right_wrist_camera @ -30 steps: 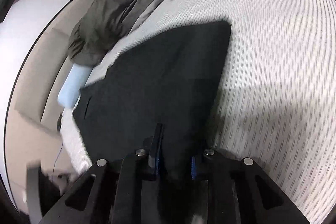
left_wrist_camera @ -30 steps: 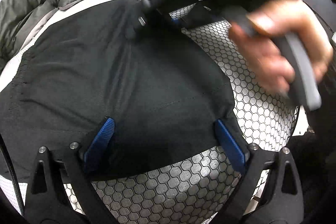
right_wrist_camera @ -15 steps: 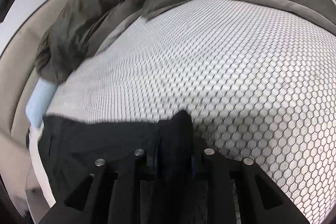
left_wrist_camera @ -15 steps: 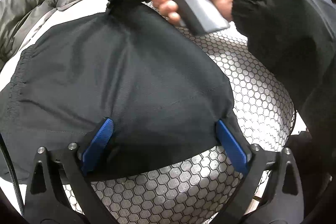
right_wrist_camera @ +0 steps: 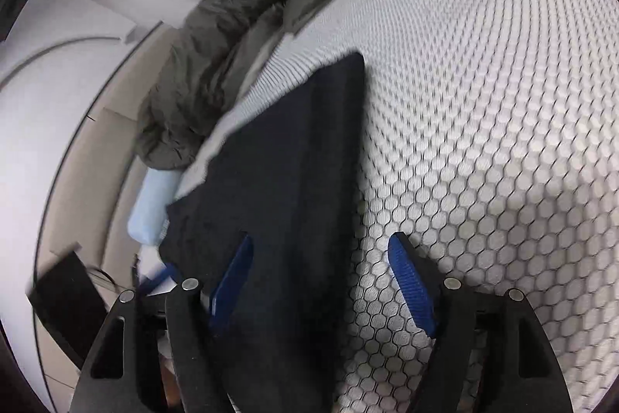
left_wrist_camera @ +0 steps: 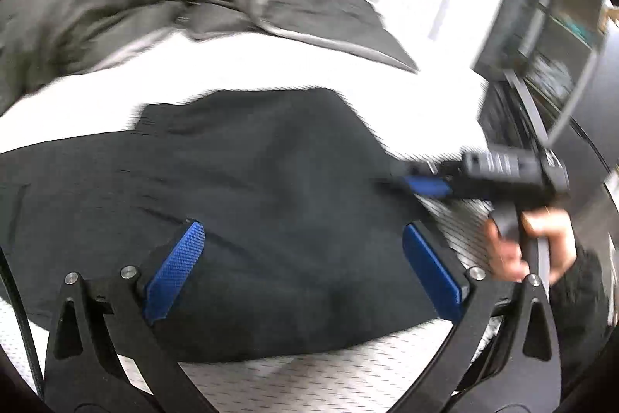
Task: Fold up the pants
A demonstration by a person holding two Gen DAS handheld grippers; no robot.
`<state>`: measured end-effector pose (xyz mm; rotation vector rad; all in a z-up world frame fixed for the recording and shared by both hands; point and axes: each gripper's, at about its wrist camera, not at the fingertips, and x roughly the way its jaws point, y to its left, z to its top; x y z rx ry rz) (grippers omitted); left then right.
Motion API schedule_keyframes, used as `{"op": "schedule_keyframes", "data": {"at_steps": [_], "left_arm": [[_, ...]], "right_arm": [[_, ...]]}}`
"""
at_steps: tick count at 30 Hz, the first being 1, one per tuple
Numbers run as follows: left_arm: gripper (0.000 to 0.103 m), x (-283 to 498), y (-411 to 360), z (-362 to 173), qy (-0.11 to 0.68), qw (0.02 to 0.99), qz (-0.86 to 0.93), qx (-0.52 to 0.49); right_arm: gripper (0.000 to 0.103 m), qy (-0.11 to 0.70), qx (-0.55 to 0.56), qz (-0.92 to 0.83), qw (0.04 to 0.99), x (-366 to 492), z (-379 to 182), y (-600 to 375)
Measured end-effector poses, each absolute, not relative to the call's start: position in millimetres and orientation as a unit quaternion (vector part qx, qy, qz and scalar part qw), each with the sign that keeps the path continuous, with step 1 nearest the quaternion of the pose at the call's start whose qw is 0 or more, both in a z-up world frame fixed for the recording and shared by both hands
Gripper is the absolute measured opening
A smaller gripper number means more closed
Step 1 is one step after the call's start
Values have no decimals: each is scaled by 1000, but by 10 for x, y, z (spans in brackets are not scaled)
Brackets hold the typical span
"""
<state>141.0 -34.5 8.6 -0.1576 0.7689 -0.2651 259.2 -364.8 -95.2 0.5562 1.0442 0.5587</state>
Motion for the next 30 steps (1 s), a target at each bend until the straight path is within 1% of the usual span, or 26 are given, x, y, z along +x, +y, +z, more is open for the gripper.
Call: {"op": "schedule_keyframes", "data": {"at_steps": [1,2,3,4,6,8,9,10,11,13,14,17,19,21,22,23,26,27,29,30], "left_arm": [[102,1438,-186,89,370,917,-119,-89],[102,1460,-65,93,368,918,-111,-102],[102,1473,123,83,370,916,-97,-119],[102,1492,230,77,371,916,-88,-129],[102,1519,455,57,370,914,-63,-152],[101,1535,636,18,373,911,-48,-170],[101,1542,686,-14,377,909,-45,-173],[101,1554,728,-54,382,907,-42,-171],[101,1570,749,-86,386,907,-38,-165],[101,1574,755,-147,393,907,-29,-146],[101,1600,726,-164,395,907,-29,-139],[101,1635,506,-141,390,914,-55,-103],[102,1604,269,-108,376,920,-89,-60],[101,1605,41,-120,366,923,-121,-17],[96,1617,-77,-158,369,919,-137,2],[82,1643,-152,-206,377,914,-150,14],[53,1744,-279,-456,429,889,-151,55],[50,1739,-246,-483,431,888,-149,57],[50,1710,-119,-496,438,887,-138,54],[50,1689,-72,-510,442,885,-135,53]], "right_arm": [[69,484,253,261,796,2587,-953,-3606],[62,480,250,271,796,2604,-930,-3537],[34,480,245,280,795,2652,-918,-3466],[16,485,228,275,798,2707,-913,-3394],[13,476,195,265,815,2819,-866,-3280],[14,455,181,241,838,2963,-779,-3309],[18,454,177,226,844,3026,-767,-3337],[28,460,163,206,848,3090,-765,-3356],[32,469,153,188,849,3011,-783,-3416],[32,464,147,169,857,2942,-706,-3465],[32,441,129,148,876,2801,-540,-3480],[33,378,65,158,910,2352,-205,-3305],[33,372,35,178,910,2099,-199,-3135],[33,392,24,224,892,1926,-331,-2897],[33,406,13,244,881,1882,-425,-2762],[33,415,2,251,875,1849,-497,-2680],[32,453,-61,242,856,1815,-836,-2494],[32,452,-68,238,857,1806,-860,-2488],[32,451,-86,204,865,1763,-818,-2618],[34,455,-94,182,867,1741,-791,-2729]]}}
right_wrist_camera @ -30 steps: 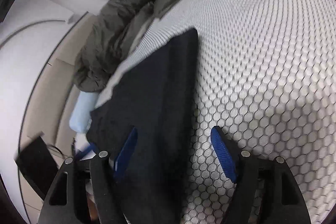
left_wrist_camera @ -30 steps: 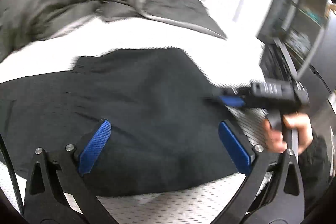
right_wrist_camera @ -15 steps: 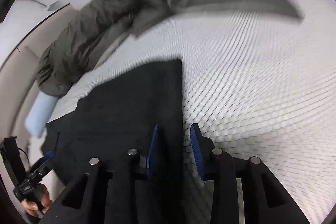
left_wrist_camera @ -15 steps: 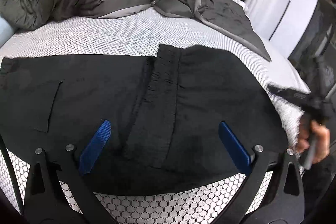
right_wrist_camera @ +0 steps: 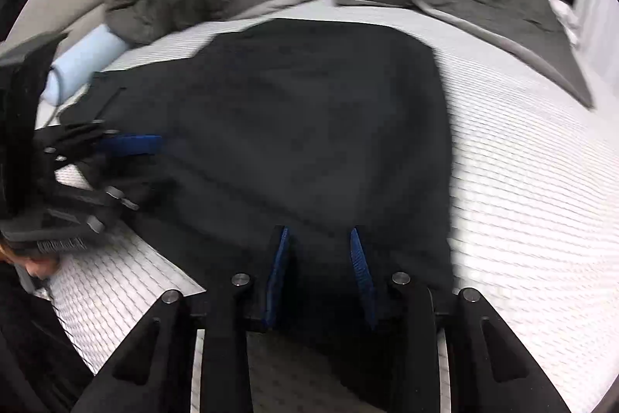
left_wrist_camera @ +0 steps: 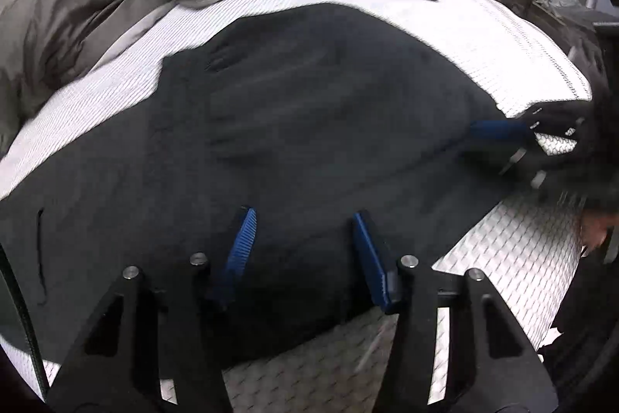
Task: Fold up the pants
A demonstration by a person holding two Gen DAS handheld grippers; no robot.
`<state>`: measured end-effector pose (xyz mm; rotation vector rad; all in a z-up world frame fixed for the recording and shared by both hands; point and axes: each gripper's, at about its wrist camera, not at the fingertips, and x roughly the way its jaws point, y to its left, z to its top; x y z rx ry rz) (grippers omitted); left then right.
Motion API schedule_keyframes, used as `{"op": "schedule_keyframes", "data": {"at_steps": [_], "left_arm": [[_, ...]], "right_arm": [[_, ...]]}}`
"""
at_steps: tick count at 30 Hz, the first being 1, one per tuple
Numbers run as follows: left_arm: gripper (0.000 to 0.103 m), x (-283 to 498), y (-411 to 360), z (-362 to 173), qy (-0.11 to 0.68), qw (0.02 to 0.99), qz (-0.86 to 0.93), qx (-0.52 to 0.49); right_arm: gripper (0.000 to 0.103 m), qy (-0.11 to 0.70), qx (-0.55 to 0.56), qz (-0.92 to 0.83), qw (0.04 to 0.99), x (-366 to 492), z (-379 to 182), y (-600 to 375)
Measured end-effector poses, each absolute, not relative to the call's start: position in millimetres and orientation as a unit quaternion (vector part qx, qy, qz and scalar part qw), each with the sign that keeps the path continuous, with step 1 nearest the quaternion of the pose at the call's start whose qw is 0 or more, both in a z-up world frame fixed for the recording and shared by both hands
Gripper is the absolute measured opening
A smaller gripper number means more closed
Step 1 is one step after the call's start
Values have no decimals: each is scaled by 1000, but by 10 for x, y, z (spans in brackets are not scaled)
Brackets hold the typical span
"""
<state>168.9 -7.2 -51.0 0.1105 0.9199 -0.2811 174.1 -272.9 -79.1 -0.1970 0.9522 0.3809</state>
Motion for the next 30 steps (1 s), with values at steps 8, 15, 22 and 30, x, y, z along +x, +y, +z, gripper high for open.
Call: {"op": "schedule_keyframes", "data": {"at_steps": [8,15,22,30], "left_arm": [[54,1492,116,-148,408,901,-148,26],[69,2062,-108,-129,406,902,-143,18],[61,2129,23,-406,430,894,-114,46],[58,2037,-20,-151,406,908,-102,25]], "right_arm": [[41,407,-65,180,893,1605,-457,-2853],[46,450,-56,234,860,1995,-662,-2177],[45,464,-68,151,870,2170,-762,-2656],[46,415,-58,181,890,1815,-519,-2591]]}}
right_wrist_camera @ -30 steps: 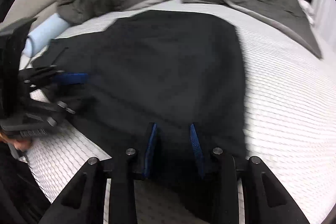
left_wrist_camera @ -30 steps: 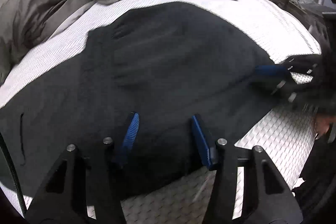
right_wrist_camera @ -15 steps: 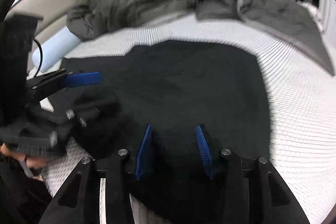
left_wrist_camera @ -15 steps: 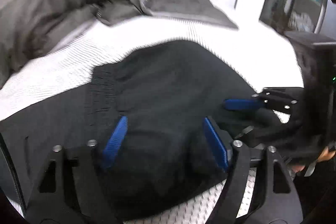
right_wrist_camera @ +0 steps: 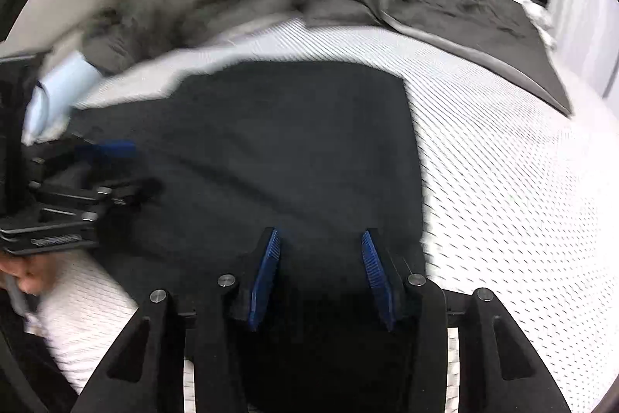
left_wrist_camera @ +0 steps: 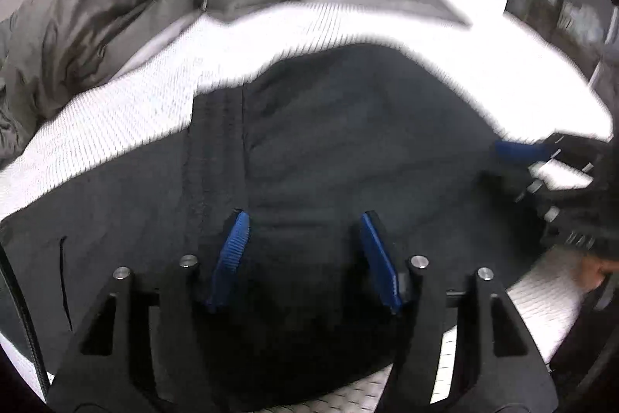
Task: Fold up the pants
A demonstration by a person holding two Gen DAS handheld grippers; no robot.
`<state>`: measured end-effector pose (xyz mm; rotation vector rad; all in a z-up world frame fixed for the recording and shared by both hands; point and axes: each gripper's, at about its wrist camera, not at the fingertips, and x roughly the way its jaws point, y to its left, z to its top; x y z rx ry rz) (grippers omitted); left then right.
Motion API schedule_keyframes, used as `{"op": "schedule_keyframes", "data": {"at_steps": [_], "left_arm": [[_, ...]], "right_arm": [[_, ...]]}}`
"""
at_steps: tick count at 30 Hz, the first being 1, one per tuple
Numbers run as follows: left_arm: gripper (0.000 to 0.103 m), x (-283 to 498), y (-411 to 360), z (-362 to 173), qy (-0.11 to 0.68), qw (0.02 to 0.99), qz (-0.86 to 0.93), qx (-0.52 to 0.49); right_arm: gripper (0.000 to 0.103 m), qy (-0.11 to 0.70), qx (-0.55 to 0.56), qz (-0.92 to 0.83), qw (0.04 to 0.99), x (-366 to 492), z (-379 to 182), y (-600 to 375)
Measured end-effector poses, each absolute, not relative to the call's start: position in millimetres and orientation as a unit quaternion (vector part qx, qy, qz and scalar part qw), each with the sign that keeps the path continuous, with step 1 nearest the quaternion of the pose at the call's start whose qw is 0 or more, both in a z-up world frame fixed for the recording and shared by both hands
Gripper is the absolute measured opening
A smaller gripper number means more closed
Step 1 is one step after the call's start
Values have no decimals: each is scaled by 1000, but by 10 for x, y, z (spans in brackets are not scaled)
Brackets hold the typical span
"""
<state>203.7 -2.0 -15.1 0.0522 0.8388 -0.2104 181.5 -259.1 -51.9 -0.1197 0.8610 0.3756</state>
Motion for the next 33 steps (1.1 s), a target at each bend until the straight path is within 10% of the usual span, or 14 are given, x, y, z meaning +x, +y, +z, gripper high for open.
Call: {"op": "schedule_keyframes", "data": {"at_steps": [4,8,33], "left_arm": [[56,2189,-135,-37,379,919,-102,42],[32,2549,-71,-387,442,893,-86,16],[30,2832,406,-494,457,886,-67,-44]], "right_arm": [[52,417,-49,208,884,2067,-460,-2286],[51,474,-66,177,860,2299,-778,-2156],[65,459,-151,152,862,2823,-695,-2012]]}}
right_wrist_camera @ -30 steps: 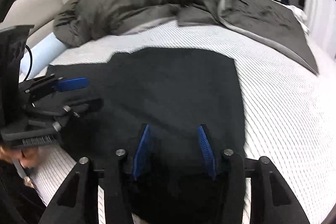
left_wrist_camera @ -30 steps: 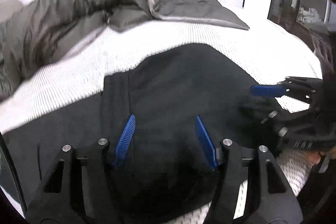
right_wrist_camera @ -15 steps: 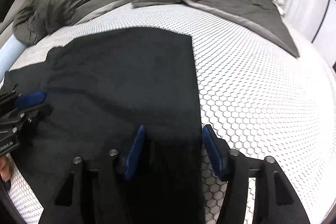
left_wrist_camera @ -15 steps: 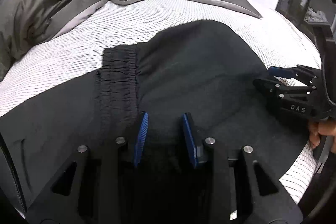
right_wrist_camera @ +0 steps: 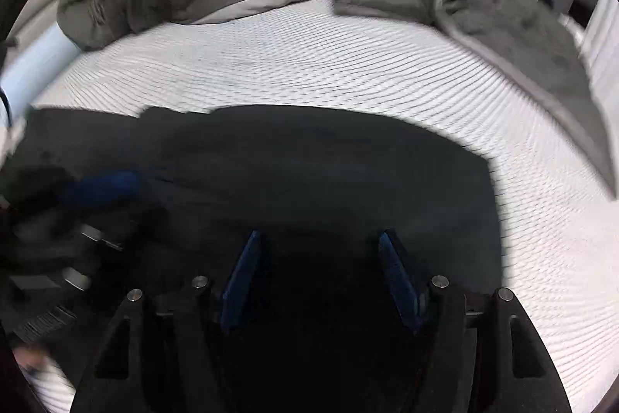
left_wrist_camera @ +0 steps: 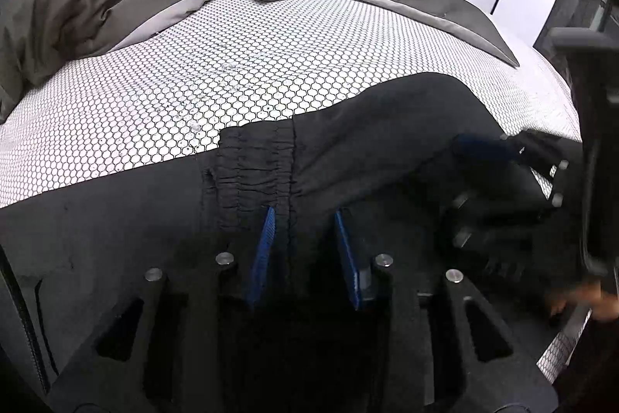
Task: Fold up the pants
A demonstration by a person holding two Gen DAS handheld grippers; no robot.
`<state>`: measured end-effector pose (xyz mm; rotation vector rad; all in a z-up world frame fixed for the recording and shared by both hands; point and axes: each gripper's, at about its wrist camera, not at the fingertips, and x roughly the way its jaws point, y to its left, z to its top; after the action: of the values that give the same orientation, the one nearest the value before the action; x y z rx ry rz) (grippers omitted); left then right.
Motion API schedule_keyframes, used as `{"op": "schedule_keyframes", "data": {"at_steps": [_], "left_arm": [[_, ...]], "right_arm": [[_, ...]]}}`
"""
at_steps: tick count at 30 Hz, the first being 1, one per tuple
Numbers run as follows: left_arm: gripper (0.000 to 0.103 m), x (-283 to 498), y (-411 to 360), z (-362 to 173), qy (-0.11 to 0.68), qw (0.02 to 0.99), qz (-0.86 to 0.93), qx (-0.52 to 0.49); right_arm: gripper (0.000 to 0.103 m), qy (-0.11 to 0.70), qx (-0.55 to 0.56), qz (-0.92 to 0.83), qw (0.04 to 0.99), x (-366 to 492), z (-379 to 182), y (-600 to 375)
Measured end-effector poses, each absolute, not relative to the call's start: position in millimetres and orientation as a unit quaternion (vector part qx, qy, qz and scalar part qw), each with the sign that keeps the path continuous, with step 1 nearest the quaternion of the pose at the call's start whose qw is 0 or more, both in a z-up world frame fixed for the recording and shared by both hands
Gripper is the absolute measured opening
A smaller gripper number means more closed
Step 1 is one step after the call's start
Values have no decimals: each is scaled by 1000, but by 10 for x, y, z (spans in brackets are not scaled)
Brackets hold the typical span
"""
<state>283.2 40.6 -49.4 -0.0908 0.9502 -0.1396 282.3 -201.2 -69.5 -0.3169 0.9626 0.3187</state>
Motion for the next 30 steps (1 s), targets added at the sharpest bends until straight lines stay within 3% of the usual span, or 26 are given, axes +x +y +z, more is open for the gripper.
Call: {"op": "schedule_keyframes", "data": {"at_steps": [4,9,11,13,18,26,30], "left_arm": [[30,2786,455,-501,453,889,-63,-35],[36,2590,464,-187,445,894,-35,-33],[65,2404,375,-83,422,905,-52,-17],[78,2230,243,-48,409,909,-78,-4],[79,2066,-93,-421,454,883,-68,97],[83,1665,190,-422,446,889,-27,103],[83,1506,345,-242,417,907,-33,45]], "right_arm": [[68,455,-131,46,879,2897,-663,-2656],[71,414,-65,112,901,2219,-248,-2818],[82,399,-65,158,901,1883,-180,-2656],[83,403,-73,193,892,1652,-262,-2526],[82,443,-171,163,865,1496,-731,-2383],[85,450,-110,104,880,1342,-662,-3135],[85,397,-81,158,901,999,-386,-3161]]}}
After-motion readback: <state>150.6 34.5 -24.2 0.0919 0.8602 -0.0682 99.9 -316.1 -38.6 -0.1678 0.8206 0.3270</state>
